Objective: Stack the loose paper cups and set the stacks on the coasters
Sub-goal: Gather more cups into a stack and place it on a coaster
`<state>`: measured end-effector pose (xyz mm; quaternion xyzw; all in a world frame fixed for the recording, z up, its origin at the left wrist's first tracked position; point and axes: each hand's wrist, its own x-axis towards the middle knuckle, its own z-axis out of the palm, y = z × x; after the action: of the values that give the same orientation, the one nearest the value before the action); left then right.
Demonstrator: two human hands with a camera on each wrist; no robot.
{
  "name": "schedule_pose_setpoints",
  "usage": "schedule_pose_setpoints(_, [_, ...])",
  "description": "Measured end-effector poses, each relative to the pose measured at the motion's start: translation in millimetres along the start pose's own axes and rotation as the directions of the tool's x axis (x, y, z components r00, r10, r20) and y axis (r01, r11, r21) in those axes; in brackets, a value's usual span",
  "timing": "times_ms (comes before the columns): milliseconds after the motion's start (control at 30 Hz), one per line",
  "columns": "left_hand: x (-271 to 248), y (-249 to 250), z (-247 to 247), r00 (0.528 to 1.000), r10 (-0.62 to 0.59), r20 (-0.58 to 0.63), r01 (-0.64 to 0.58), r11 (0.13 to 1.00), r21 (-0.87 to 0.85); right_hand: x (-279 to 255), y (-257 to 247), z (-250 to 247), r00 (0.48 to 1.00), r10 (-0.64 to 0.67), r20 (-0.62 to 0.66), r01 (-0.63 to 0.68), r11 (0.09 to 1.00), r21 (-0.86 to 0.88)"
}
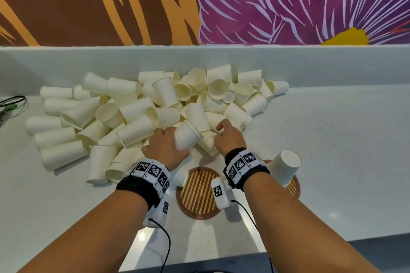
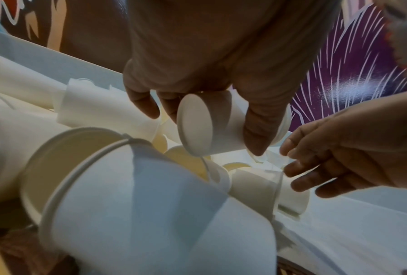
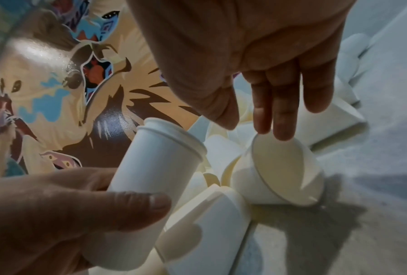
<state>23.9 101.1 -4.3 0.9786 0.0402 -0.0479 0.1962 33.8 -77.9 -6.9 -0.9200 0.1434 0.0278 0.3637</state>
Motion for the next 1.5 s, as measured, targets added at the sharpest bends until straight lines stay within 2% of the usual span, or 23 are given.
schedule_pose_setpoints(167, [1.1, 4.0, 2.3, 1.0, 0.014, 0.009, -0.014, 1.0, 0.005, 3.6, 1.7, 11.7, 0.989, 0.028, 0.142, -0.019, 0.998, -0.065])
schedule_pose_setpoints(267, [2.5, 4.1, 3.2, 1.0, 0.012, 0.008, -0.012, 1.0, 0.001, 3.2, 3.5, 11.5, 0.985, 0.013, 0.171, -0.012, 1.0, -0.008])
schedule_pose_setpoints(333, [3.8, 4.5, 2.6, 1.0, 0.004, 0.013, -0.004, 1.0, -0.01, 2.8, -0.4, 7.2, 0.996, -0.016, 0.093, 0.015, 1.0, 0.011])
schedule_pose_setpoints(400, [5.4, 5.2, 0.6, 1.0, -0.016, 0.025, 0.017, 1.0, -0.007, 1.1, -8.2, -2.2, 0.996, -0.055, -0.064, 0.058, 0.997, 0.047])
schedule_pose_setpoints(500, [7.5, 7.4, -2.6, 0.998, -0.034, 0.048, 0.032, 0.999, 0.028, -3.2, -20.9, -21.9, 0.946, -0.154, -0.283, 0.187, 0.978, 0.091])
schedule_pose_setpoints(633, [9.0, 10.1, -1.5, 0.998, -0.014, 0.059, 0.011, 0.999, 0.048, -7.3, -37.1, -38.3, 0.879, -0.243, -0.41, 0.316, 0.941, 0.122])
schedule_pose_setpoints(700, [10.6, 12.9, 0.8, 0.998, 0.019, 0.053, -0.019, 1.0, 0.005, -9.5, -43.8, -37.7, 0.889, -0.279, -0.364, 0.355, 0.92, 0.163])
schedule_pose_setpoints(800, [15.7, 16.8, 6.1, 0.996, 0.082, 0.021, -0.08, 0.994, -0.07, -17.0, -48.2, -27.6, 0.92, -0.345, -0.185, 0.38, 0.9, 0.214])
schedule_pose_setpoints(867, [20.1, 16.0, 9.5, 0.995, 0.097, 0.009, -0.095, 0.985, -0.145, -18.7, -45.5, -21.6, 0.921, -0.344, -0.183, 0.38, 0.896, 0.229])
schedule_pose_setpoints(933, [24.5, 11.2, 13.0, 0.995, 0.103, 0.014, -0.098, 0.974, -0.204, -10.9, -36.7, -19.4, 0.92, -0.277, -0.278, 0.335, 0.923, 0.189])
schedule_pose_setpoints(1000, [27.4, 5.3, 16.3, 0.993, 0.114, 0.01, -0.109, 0.968, -0.227, 0.1, -20.9, -18.1, 0.943, -0.136, -0.303, 0.167, 0.983, 0.078])
schedule_pose_setpoints(1067, [28.8, 1.7, 18.3, 0.992, 0.124, 0.002, -0.12, 0.965, -0.232, 7.1, -3.9, -15.1, 0.973, 0.072, -0.22, -0.072, 0.997, 0.009])
schedule_pose_setpoints(1133, [27.8, 1.0, 18.6, 0.992, 0.128, 0.001, -0.125, 0.966, -0.225, 9.3, 6.7, -12.8, 0.959, 0.261, -0.114, -0.263, 0.965, -0.003])
schedule_pose_setpoints(1167, [26.9, 0.8, 18.5, 0.991, 0.13, 0.0, -0.127, 0.967, -0.222, 10.3, 9.9, -11.3, 0.949, 0.31, -0.059, -0.311, 0.951, -0.003])
schedule_pose_setpoints(1233, [25.4, 0.0, 19.1, 0.99, 0.142, 0.002, -0.138, 0.966, -0.217, 11.1, 11.8, -9.1, 0.954, 0.295, 0.042, -0.295, 0.955, -0.02])
schedule_pose_setpoints(1300, [23.4, -0.2, 17.9, 0.99, 0.143, 0.003, -0.138, 0.965, -0.224, 11.0, 9.0, -8.7, 0.978, 0.207, 0.032, -0.206, 0.978, -0.026])
schedule_pose_setpoints(1367, [21.7, -0.1, 15.4, 0.992, 0.129, 0.002, -0.125, 0.965, -0.231, 8.5, 3.4, -12.2, 0.985, 0.157, -0.075, -0.158, 0.987, -0.016])
schedule_pose_setpoints(1500, [20.0, 1.2, 11.4, 0.993, 0.115, -0.004, -0.113, 0.967, -0.229, -0.4, -8.7, -30.3, 0.952, -0.008, -0.307, -0.046, 0.985, -0.168])
